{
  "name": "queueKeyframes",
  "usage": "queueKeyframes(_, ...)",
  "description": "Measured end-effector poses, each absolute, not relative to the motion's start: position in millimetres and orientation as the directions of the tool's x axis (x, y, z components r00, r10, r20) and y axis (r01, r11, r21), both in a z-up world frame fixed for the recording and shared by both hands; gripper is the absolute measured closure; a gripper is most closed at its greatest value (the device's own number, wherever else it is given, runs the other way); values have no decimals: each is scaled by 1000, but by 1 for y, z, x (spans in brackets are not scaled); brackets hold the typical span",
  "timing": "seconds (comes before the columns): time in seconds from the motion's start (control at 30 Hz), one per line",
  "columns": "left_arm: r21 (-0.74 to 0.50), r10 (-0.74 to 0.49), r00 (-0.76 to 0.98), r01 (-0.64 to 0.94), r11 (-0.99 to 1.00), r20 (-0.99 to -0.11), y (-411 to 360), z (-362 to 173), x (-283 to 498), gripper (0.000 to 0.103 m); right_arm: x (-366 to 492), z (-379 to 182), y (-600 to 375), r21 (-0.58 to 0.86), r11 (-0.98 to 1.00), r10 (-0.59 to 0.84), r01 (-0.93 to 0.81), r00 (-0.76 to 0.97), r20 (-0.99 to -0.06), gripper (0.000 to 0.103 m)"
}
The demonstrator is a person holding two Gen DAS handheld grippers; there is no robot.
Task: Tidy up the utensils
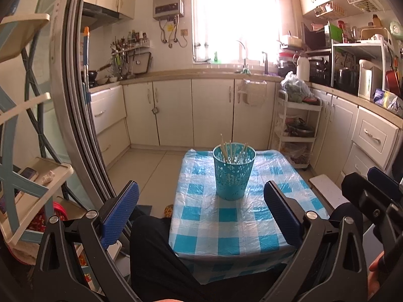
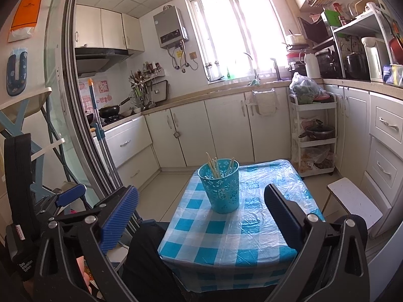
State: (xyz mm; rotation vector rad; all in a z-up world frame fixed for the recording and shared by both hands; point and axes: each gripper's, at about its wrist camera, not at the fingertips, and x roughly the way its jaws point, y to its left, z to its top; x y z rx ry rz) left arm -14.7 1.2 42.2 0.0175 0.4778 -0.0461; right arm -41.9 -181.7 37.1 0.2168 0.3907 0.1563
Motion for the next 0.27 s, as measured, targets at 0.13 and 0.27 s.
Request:
queueKeyframes(0.13,-3,-39,855,43,999,-518,3,28,9,8,-14,19,-189,241,967,178,-80,890,-420,7)
queueKeyframes(0.27,0,-21,826,25,1000,-563,5,11,35,8,26,-11,-198,233,972,158,-42,850,-503,7)
